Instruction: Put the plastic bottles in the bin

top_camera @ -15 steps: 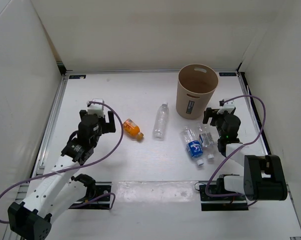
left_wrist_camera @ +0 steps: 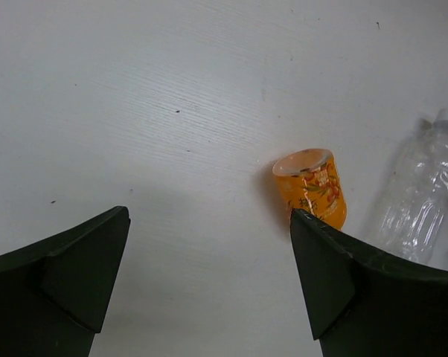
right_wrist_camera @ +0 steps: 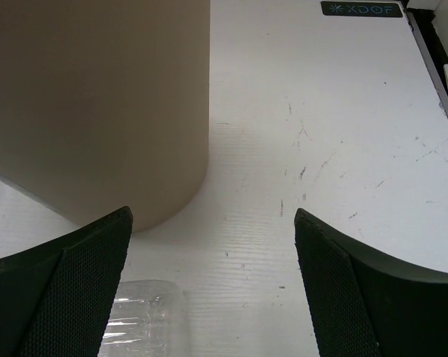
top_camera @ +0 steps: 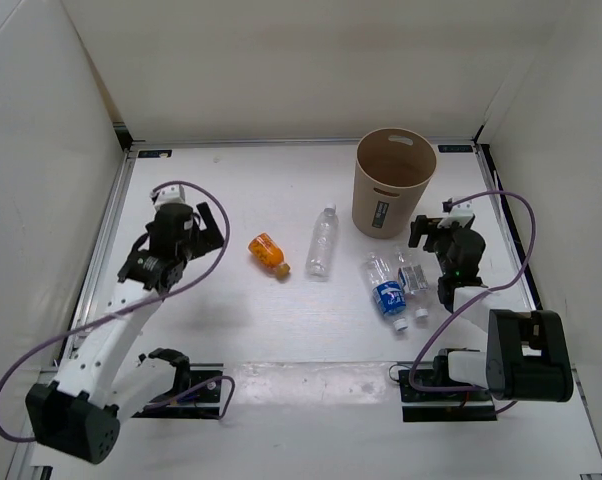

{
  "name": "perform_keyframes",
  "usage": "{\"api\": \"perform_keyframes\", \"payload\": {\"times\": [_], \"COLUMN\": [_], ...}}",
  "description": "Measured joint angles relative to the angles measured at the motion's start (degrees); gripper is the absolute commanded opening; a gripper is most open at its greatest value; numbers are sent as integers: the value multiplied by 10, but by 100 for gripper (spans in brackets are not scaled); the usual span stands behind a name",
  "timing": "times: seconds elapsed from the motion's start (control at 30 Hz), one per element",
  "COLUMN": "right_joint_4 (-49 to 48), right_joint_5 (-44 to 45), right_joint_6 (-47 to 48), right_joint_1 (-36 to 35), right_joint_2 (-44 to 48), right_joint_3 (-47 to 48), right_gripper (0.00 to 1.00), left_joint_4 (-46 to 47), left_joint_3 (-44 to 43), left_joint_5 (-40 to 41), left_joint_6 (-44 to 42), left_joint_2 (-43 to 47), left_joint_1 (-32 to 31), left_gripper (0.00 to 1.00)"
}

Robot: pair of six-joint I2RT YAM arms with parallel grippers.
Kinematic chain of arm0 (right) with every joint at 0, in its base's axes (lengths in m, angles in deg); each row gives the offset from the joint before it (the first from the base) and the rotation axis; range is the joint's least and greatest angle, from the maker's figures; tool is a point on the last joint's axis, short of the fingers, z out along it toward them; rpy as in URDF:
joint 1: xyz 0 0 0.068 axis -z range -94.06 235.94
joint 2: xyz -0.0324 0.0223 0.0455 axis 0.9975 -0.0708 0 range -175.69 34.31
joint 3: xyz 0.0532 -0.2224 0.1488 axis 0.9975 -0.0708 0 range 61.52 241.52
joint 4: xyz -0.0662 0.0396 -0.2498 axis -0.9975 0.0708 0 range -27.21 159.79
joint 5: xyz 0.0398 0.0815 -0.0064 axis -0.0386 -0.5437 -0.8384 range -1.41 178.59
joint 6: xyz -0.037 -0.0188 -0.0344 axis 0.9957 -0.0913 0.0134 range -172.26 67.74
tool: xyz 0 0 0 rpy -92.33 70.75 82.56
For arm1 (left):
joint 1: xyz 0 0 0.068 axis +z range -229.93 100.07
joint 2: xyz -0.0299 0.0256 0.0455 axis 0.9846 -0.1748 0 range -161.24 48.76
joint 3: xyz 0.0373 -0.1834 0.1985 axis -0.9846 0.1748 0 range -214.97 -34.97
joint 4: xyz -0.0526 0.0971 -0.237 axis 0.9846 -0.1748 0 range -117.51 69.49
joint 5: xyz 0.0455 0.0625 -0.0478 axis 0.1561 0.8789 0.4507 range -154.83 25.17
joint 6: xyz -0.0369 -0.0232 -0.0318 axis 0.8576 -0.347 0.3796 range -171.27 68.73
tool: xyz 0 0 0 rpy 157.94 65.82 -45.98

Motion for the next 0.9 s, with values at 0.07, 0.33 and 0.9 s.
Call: {"api": "perform_keyframes", "payload": {"times": [0.07,0.33,0.9], "right_joint_4": [0,0,0], "right_joint_5": [-4,-20,-33], "right_joint_6": [0,0,-1], "right_joint_1": [4,4,23], "right_joint_2": [0,0,0], "right_joint_3": [0,0,0], "right_gripper": [90,90,90], "left_joint_4": [11,54,0], "left_joint_3": [-18,-196,-300], "left_joint_5": [-43,-263,-313], "left_joint_6": [16,59,145], "left_joint_2": [-46,-384,-504], "left_joint_1": [33,77,26], "left_gripper": [99,99,99]}}
